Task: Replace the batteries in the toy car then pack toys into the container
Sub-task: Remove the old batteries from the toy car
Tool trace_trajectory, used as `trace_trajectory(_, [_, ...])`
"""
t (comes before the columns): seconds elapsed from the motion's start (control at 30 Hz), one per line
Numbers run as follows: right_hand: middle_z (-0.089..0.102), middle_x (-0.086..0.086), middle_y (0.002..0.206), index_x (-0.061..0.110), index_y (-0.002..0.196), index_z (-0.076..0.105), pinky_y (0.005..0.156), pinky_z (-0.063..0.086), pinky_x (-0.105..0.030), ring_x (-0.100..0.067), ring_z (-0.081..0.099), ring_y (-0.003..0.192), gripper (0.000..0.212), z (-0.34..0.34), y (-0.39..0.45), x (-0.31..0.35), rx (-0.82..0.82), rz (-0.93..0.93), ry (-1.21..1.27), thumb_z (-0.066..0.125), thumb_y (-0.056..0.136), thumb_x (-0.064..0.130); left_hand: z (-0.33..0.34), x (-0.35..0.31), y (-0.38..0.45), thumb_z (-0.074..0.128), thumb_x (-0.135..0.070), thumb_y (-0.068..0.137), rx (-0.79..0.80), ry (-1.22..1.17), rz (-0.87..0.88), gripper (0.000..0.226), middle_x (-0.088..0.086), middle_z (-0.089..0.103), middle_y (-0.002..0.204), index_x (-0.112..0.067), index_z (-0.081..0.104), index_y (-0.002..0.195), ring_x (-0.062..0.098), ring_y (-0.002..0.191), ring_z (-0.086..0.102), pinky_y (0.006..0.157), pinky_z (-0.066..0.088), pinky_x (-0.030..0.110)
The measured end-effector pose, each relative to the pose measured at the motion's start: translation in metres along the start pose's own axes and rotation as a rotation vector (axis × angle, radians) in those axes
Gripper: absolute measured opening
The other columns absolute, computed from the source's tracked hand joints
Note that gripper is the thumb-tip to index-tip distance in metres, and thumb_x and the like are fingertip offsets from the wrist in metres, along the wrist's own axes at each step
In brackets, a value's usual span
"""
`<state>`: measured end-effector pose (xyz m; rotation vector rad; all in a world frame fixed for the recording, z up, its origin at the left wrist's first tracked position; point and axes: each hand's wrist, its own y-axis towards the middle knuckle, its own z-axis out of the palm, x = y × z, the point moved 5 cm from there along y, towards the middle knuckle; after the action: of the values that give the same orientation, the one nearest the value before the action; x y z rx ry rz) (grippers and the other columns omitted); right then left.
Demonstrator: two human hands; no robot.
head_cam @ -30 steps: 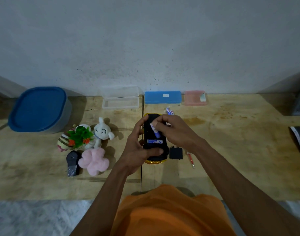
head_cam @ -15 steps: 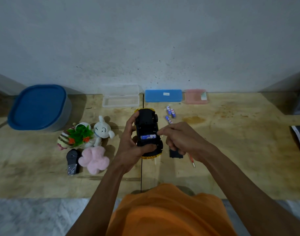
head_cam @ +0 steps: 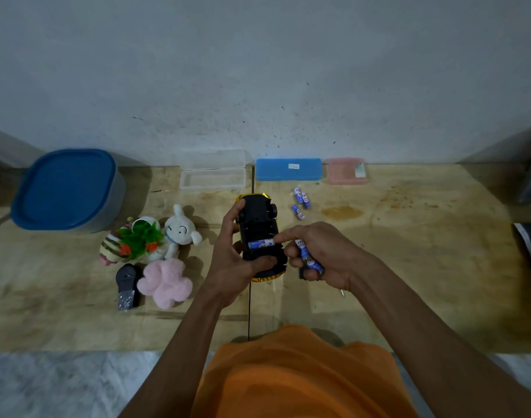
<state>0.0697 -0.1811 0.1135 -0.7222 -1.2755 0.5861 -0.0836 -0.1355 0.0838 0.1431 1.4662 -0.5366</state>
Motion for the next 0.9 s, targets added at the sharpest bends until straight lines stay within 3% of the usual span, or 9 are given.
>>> trace_trajectory(0.1, [0.054,0.0,0.062,0.003,0.109,0.07,0.042,0.026,-0.021,-0.01,0.042,0.051,0.024,0.0,0.002,-0.003,-0.033,-0.02,0.017,0.059,0.093,0.016,-0.002,0.002,0.002,0.076,0.025,0.068,-0.008,-0.008,-0.006,0.112,0.006,0.05,0.143,-0.037,0.033,0.15,0.029,0.11,0.069,0.08,0.061,0.041])
trace_trajectory(0.37, [0.054,-0.003,0.079,0.015,0.103,0.073,0.042,0.024,-0.023,-0.008,0.037,0.049,0.014,0.002,0.01,-0.009,-0.17,-0.143,-0.047,0.061,0.097,0.018,-0.006,0.001,0.006,0.081,0.016,0.061,-0.019,-0.027,-0.03,0.112,0.006,0.051,0.143,-0.04,0.037,0.148,0.028,0.11,0.069,0.082,0.06,0.042])
trace_trajectory(0.5, [0.048,-0.003,0.068,0.016,0.101,0.074,0.04,0.028,-0.022,-0.008,0.034,0.045,0.012,0.002,0.014,-0.012,-0.192,-0.222,-0.061,0.064,0.096,0.019,-0.008,0.005,0.007,0.08,0.021,0.064,-0.027,-0.031,-0.045,0.113,0.006,0.051,0.143,-0.039,0.036,0.148,0.029,0.114,0.067,0.085,0.06,0.046])
trace_trajectory(0.6, [0.057,0.008,0.064,0.012,0.097,0.076,0.041,0.035,-0.013,0.001,0.046,0.042,0.011,0.002,0.012,-0.01,-0.237,-0.323,-0.109,0.066,0.094,0.016,-0.006,0.01,0.005,0.081,0.02,0.063,-0.024,-0.034,-0.058,0.113,0.004,0.051,0.144,-0.04,0.037,0.148,0.027,0.117,0.066,0.085,0.06,0.044])
trace_trajectory(0.67, [0.066,0.008,0.071,0.012,0.093,0.076,0.048,0.043,-0.009,0.004,0.059,0.054,0.006,0.004,0.009,-0.005,-0.274,-0.411,-0.169,0.071,0.09,0.015,-0.003,0.011,0.003,0.078,0.025,0.065,-0.017,-0.052,-0.061,0.112,0.004,0.052,0.143,-0.037,0.036,0.149,0.024,0.115,0.067,0.082,0.06,0.038])
trace_trajectory(0.77, [0.072,0.004,0.085,0.015,0.094,0.074,0.071,0.056,-0.021,-0.009,0.069,0.085,0.009,0.005,0.01,-0.003,-0.322,-0.471,-0.193,0.077,0.085,0.017,0.002,0.011,0.002,0.076,0.026,0.065,0.0,-0.056,-0.058,0.111,0.006,0.05,0.145,-0.035,0.037,0.149,0.022,0.113,0.068,0.081,0.059,0.035])
trace_trajectory(0.9, [0.072,0.013,0.091,0.022,0.096,0.075,0.081,0.057,-0.024,-0.001,0.067,0.089,0.009,0.01,0.012,0.0,-0.315,-0.502,-0.236,0.075,0.087,0.024,0.003,0.011,0.001,0.076,0.027,0.065,0.02,-0.029,-0.061,0.111,0.002,0.052,0.145,-0.034,0.037,0.149,0.013,0.114,0.067,0.087,0.059,0.038])
